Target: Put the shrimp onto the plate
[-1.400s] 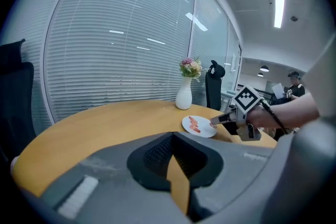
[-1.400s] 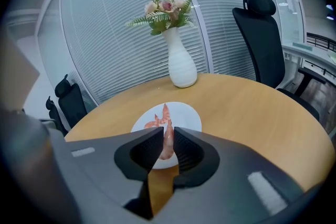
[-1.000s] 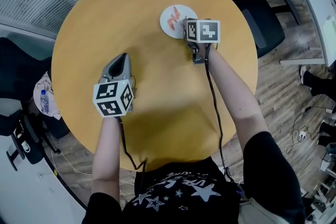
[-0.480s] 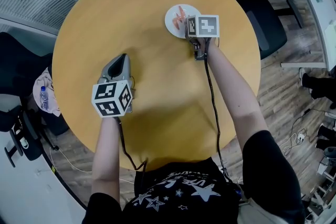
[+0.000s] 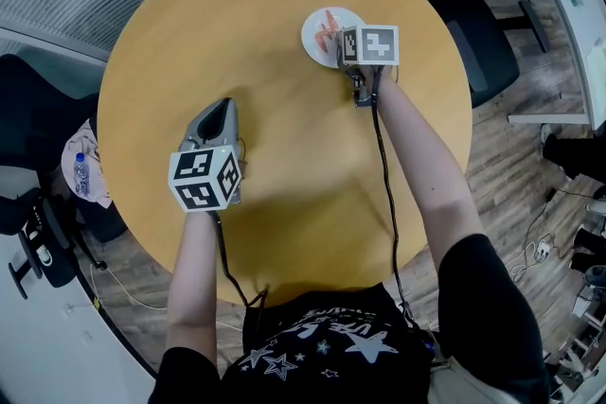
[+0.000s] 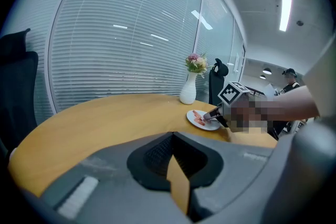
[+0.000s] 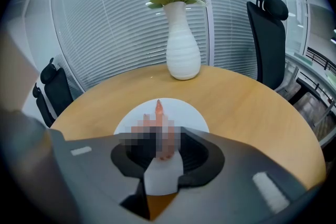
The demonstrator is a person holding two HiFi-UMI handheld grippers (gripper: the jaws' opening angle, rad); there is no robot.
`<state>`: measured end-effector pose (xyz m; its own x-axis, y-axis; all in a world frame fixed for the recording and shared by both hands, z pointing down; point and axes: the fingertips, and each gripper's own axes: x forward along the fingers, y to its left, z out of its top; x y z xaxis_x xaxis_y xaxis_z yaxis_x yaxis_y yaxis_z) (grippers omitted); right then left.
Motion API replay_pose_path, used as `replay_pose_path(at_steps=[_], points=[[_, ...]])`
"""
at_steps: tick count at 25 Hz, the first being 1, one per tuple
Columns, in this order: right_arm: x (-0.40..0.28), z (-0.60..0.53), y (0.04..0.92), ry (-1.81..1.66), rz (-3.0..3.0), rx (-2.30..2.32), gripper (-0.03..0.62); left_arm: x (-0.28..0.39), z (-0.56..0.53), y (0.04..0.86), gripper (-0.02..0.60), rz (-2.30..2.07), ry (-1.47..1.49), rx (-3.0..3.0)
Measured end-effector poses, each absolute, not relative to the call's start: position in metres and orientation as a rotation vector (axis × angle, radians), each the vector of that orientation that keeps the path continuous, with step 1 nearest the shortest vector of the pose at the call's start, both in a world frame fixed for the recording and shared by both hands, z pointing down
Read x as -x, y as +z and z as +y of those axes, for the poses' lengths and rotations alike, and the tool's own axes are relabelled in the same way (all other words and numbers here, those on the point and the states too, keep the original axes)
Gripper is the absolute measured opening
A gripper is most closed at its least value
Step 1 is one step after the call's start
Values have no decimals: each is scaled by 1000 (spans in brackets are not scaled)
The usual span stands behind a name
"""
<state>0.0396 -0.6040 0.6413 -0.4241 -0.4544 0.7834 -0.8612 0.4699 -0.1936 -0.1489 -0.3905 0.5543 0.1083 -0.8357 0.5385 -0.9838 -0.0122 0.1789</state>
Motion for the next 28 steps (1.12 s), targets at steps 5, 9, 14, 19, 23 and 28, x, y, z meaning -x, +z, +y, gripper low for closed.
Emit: replay_pose_path(at_steps=[5,9,14,19,23,28], points=[[-44,-602,633,797,-2058,-1110,120,153,-383,551,2,-1771,379,-1876],[-47,-595,622,775,-2068,-1120,120,155,-373,547,2,-1771,368,-1870],[-48,-577,604,787,-2083,-1134,117,158,-352,535,0,-1772,359,-1872],[-45,-557,578,785,-2113,-1157,115,160,-326,519,2,-1765,339,-1887],[-43,-534,561,806,-2138,-1168,110,162,-308,505,2,-1757,327,-1910],[-42,-501,537,776,-2153,-1181,106,174,-287,479,2,-1750,304,-1968]])
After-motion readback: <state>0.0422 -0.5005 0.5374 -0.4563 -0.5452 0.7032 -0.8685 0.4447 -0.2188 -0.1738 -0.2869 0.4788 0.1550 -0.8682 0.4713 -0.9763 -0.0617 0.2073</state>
